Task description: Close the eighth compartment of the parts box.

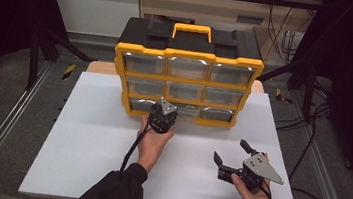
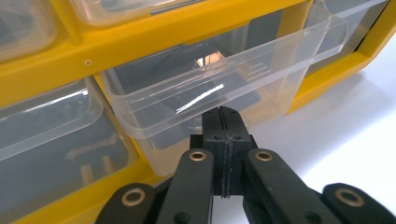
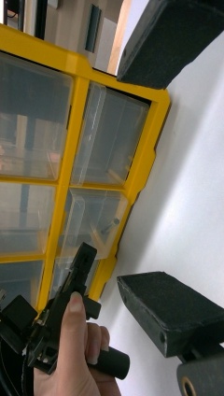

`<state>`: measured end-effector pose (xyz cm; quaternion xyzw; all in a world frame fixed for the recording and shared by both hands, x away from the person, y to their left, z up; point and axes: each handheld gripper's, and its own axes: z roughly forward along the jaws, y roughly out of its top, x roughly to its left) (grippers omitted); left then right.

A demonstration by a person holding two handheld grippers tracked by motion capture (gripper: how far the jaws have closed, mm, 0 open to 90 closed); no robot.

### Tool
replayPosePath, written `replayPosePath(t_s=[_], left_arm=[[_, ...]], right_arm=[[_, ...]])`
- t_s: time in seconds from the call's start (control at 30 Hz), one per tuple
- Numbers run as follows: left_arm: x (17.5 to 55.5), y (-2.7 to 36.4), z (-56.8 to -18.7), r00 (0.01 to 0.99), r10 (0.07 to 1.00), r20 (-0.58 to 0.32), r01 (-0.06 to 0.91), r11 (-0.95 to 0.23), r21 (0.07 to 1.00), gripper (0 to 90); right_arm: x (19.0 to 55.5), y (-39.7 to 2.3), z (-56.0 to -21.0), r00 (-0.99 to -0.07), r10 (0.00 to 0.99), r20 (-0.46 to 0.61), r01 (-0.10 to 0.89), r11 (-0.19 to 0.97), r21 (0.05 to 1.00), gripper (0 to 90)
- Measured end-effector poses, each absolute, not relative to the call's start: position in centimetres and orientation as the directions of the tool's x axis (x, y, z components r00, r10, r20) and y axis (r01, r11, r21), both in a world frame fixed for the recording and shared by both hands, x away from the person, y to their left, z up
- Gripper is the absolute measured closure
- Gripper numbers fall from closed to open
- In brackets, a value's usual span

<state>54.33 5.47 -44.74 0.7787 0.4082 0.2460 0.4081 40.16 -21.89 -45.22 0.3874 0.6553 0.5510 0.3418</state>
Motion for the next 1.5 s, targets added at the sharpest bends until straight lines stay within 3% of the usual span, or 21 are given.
replayPosePath(t_s=[1.5], left_arm=[[55.36, 5.26, -44.61, 0.536, 0.842, 0.065, 0.429, -0.338, 0.838, 90.0]], right_arm=[[40.36, -21.87, -45.25, -0.466, 0.885, -0.019, 0.130, 0.090, 0.987, 4.4]])
